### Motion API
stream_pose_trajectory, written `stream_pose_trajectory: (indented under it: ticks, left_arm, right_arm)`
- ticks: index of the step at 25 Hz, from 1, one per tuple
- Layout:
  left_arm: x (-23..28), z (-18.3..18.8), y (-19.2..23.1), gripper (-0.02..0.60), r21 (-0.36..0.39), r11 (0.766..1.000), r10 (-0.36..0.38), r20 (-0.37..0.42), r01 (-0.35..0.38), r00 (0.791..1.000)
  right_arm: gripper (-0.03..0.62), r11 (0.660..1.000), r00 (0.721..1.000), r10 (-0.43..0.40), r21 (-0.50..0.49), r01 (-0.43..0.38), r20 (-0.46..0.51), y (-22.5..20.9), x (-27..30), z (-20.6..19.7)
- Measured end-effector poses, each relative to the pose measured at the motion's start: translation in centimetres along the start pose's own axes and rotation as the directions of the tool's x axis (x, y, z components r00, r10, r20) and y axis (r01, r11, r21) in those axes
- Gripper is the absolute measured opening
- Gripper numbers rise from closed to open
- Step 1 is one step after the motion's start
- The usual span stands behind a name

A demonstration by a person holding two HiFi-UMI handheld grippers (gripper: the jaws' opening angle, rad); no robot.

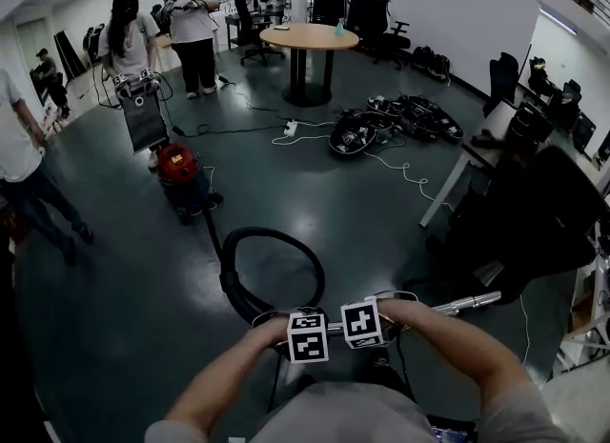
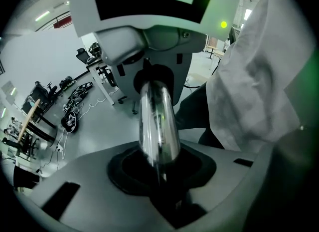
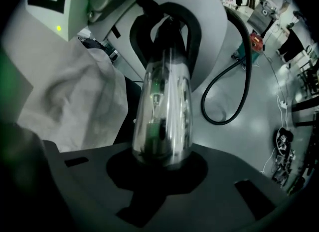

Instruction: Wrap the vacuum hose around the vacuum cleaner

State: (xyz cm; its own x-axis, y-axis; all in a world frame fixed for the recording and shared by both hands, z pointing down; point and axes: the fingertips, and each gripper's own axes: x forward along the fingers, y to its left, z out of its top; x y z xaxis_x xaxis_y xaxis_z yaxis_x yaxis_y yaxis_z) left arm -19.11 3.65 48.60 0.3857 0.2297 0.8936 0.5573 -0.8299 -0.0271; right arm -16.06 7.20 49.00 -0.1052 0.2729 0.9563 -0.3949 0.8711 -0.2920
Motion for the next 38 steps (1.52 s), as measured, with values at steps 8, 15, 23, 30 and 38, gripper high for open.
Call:
stream_pose_trajectory:
  ticks: [8, 15, 23, 30, 38]
  left_arm:
    - [-2.2, -4.4, 1.5, 0.117, -0.204, 0.977, 0.058, -0.021, -0.061, 0.998]
    - [-1.9, -5.4, 4.8, 0.112, -0.409, 0.906, 0.113, -0.015, -0.109, 0.994]
    - [-1.3, -2.9, 11.2, 0.11, -0.546, 0.825, 0.18, 0.011, -0.145, 0.984]
    - [-1.1, -1.5, 17.8, 0.109, -0.602, 0.775, 0.216, -0.029, -0.19, 0.976]
    - [0.0, -3.8, 21.0, 0.109, -0.735, 0.635, 0.247, -0.098, -0.237, 0.964]
  right_arm:
    - [0.158, 0.981, 0.992, -0.108, -0.154, 0.118, 0.07, -2.7, -3.4, 3.2]
    - [0.161, 0.884, 0.925, -0.325, -0.284, 0.371, 0.197, -8.0, -8.5, 4.4]
    - [0.164, 0.76, 0.854, -0.422, -0.394, 0.516, 0.304, -13.6, -12.5, 1.4]
    - [0.164, 0.643, 0.788, -0.493, -0.456, 0.615, 0.369, -19.5, -15.8, -1.5]
    - [0.163, 0.73, 0.686, -0.382, -0.253, 0.635, 0.619, -22.4, -21.1, -1.1]
